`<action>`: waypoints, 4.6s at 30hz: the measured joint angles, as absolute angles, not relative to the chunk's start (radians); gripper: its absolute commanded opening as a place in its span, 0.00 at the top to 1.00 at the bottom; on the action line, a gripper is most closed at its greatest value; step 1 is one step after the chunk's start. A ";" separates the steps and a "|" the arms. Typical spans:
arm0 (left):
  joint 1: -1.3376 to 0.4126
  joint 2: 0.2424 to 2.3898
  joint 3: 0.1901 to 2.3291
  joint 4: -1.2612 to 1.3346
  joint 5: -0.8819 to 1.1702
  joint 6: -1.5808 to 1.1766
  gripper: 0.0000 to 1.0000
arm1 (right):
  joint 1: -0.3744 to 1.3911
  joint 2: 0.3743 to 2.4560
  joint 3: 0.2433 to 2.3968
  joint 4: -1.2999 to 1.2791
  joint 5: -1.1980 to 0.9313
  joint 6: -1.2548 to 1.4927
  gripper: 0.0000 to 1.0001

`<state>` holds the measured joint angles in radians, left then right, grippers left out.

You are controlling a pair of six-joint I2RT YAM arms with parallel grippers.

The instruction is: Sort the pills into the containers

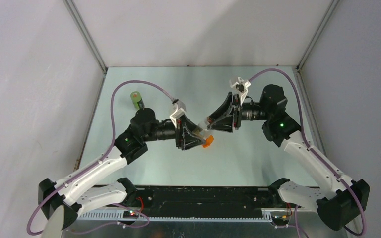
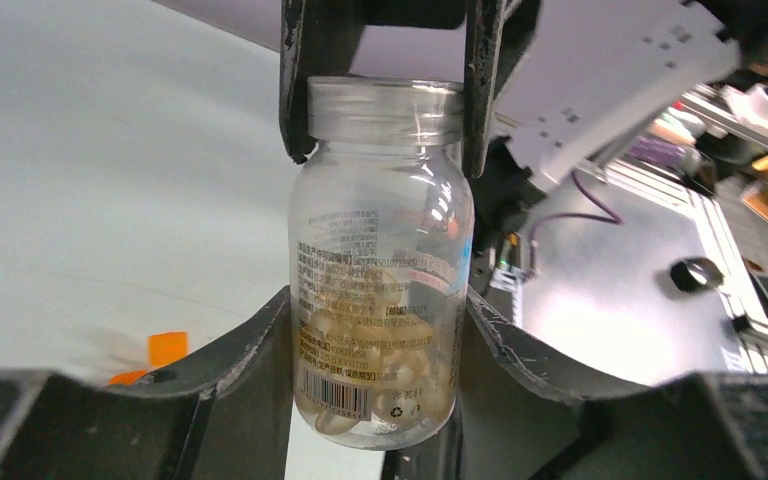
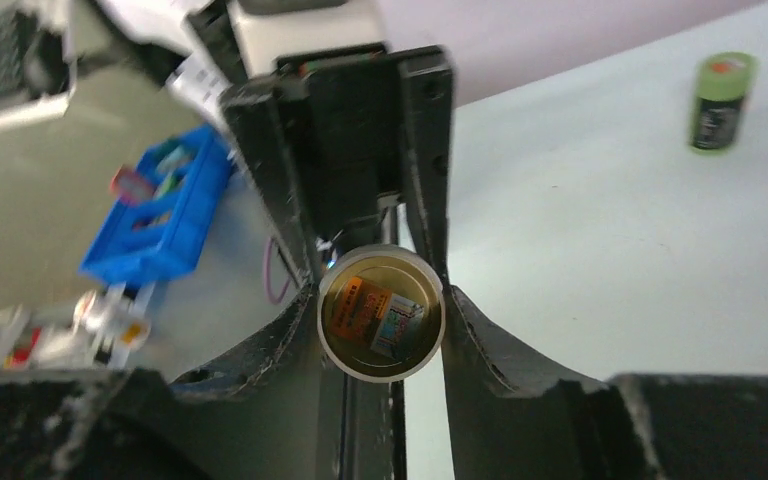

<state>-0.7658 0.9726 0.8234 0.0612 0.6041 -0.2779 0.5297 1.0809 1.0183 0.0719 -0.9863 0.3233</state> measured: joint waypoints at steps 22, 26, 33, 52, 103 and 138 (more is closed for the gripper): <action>-0.765 0.994 0.810 0.096 0.440 -0.280 1.00 | 0.817 1.004 1.026 -0.137 0.003 0.667 0.41; -0.765 0.996 0.810 0.098 0.421 -0.282 1.00 | 0.848 1.002 1.026 -0.128 0.061 0.709 0.54; -0.765 1.001 0.810 0.111 0.418 -0.303 1.00 | 0.798 1.000 1.026 -0.122 -0.028 0.740 0.89; -0.765 0.998 0.827 0.171 0.698 -0.305 1.00 | 0.493 0.997 1.009 0.079 -0.976 0.418 0.03; -0.765 0.983 0.828 0.095 0.650 -0.288 1.00 | 0.561 0.984 1.029 -0.088 -0.794 0.331 0.01; -0.765 0.992 0.846 0.032 0.686 -0.200 1.00 | 0.498 0.892 1.030 0.016 -0.877 0.454 0.64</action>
